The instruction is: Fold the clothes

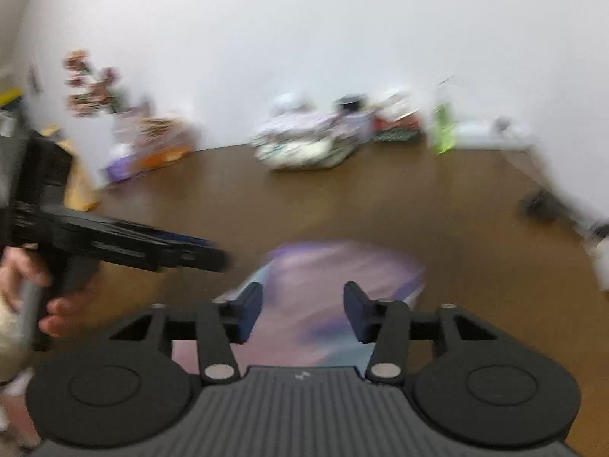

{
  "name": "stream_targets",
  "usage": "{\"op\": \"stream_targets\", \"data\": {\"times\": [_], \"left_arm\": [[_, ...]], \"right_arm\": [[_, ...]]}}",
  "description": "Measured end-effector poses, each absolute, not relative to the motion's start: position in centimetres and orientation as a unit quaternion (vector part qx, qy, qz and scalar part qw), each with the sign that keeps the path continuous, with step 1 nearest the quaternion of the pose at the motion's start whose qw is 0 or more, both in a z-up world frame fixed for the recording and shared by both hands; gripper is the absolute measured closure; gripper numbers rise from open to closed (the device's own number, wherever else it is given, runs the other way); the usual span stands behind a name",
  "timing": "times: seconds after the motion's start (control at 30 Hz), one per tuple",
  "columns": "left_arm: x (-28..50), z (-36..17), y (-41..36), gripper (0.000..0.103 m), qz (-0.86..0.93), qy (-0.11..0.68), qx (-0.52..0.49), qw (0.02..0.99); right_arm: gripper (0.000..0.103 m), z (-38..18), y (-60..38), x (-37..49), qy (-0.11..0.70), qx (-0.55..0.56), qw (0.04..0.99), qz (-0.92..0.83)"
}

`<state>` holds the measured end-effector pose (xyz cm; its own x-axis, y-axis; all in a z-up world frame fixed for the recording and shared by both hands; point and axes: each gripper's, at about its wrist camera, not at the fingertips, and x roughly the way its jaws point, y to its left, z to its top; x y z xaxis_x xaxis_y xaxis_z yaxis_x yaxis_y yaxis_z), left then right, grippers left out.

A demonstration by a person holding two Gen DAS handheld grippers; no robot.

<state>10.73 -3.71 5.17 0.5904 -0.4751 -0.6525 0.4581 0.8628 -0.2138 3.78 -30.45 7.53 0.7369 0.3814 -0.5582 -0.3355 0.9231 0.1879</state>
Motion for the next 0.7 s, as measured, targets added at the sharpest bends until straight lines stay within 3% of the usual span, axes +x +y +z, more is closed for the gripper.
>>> {"op": "stream_targets", "data": {"times": [0.07,0.13,0.2,0.23,0.27,0.3,0.43,0.57,0.7], "left_arm": [[13.7,3.8,-5.4,0.049,-0.239,0.397,0.019,0.886],[16.7,2.5,-7.0,0.065,-0.215,0.423,0.049,0.879],[17.0,2.1,-7.7,0.068,-0.224,0.418,0.064,0.878],[16.8,2.0,-7.6,0.077,-0.231,0.415,0.066,0.878],[16.7,1.7,-7.6,0.087,-0.239,0.418,0.06,0.874],[16.7,1.5,-7.5,0.1,-0.246,0.422,0.055,0.871],[16.2,2.1,-7.6,0.102,-0.258,0.413,0.048,0.872],[12.2,4.4,-6.1,0.102,-0.266,0.364,0.04,0.892],[6.7,5.9,-4.7,0.102,-0.265,0.306,0.048,0.913]], "right_arm": [[0.061,6.2,-31.3,7.8,0.344,0.029,0.927,0.145],[0.068,4.7,-32.0,10.2,0.381,0.036,0.916,0.118],[0.069,3.4,-32.6,11.0,0.392,0.043,0.91,0.126],[0.073,3.4,-32.9,10.8,0.384,0.048,0.912,0.134],[0.088,3.6,-33.0,10.5,0.376,0.048,0.914,0.145],[0.096,3.9,-33.2,10.1,0.367,0.049,0.916,0.156],[0.099,4.8,-33.8,8.5,0.333,0.049,0.92,0.2],[0.099,7.4,-34.2,3.4,0.237,-0.005,0.92,0.312],[0.099,7.3,-33.4,-1.1,0.245,-0.055,0.895,0.369]]}}
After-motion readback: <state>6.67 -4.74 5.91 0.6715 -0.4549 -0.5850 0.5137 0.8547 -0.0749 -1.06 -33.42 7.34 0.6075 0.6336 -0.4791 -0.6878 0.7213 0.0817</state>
